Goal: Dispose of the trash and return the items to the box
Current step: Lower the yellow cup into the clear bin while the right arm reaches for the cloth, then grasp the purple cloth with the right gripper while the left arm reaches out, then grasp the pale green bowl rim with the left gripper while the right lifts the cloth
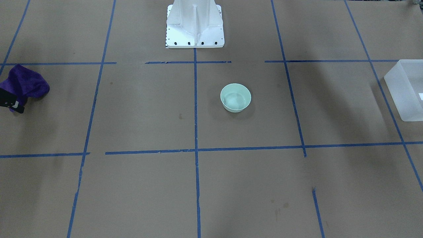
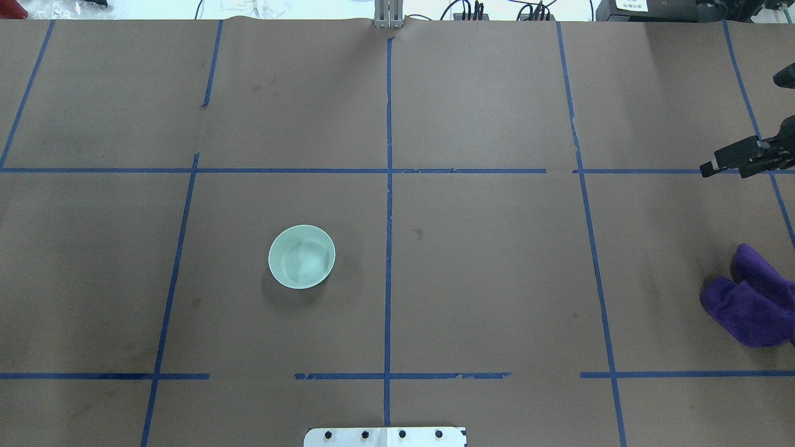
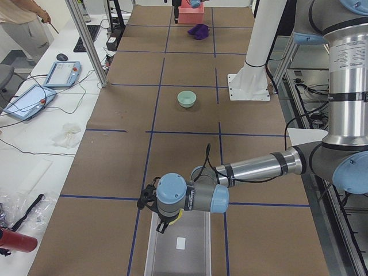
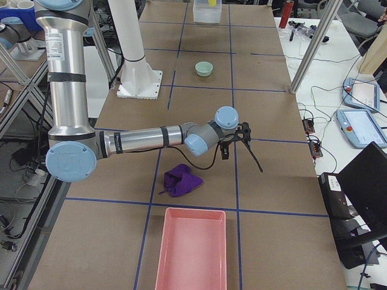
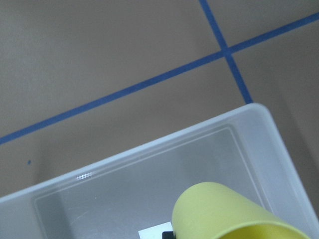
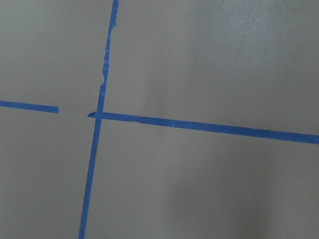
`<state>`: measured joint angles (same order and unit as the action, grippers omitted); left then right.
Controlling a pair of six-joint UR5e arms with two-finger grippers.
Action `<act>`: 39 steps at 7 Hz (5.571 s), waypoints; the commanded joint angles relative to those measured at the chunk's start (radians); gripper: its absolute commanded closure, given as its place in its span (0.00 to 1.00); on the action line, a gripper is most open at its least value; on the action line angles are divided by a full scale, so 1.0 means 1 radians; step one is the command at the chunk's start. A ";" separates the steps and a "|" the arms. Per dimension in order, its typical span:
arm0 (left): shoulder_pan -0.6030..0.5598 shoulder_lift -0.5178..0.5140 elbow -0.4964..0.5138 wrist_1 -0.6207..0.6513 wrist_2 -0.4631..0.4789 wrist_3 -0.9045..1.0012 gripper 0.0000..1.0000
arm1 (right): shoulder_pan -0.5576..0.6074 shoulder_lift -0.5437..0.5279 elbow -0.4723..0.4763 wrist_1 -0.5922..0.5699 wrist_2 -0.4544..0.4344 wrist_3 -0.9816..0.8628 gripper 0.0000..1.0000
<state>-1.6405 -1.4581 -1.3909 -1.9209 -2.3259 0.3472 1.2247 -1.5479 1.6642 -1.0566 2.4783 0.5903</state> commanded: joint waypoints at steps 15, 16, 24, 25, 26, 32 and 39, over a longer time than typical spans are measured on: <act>0.253 -0.315 -0.391 0.275 -0.044 -0.755 0.23 | -0.099 -0.389 0.151 -0.009 -0.099 0.089 0.00; 0.339 -0.353 -0.434 0.273 -0.040 -0.924 0.20 | -0.111 -0.394 0.147 -0.009 -0.099 0.101 0.00; 0.822 -0.473 -0.473 0.266 0.103 -1.474 0.16 | -0.212 -0.392 0.129 -0.008 -0.111 0.197 1.00; 0.893 -0.491 -0.456 0.264 0.147 -1.502 0.16 | -0.197 -0.390 0.169 -0.008 -0.110 0.197 1.00; 0.937 -0.511 -0.426 0.264 0.155 -1.510 0.14 | -0.124 -0.385 0.221 -0.013 -0.102 0.195 1.00; 1.079 -0.548 -0.277 0.117 0.221 -1.571 0.25 | 0.336 -0.334 0.318 -0.051 -0.058 0.075 1.00; 0.942 -0.562 -0.417 0.129 0.276 -1.559 1.00 | 0.564 -0.208 0.039 -0.427 -0.179 -0.676 1.00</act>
<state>-0.6240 -2.0227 -1.7482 -1.8060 -2.0499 -1.2143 1.7849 -1.7596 1.8084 -1.4843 2.3148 -0.0079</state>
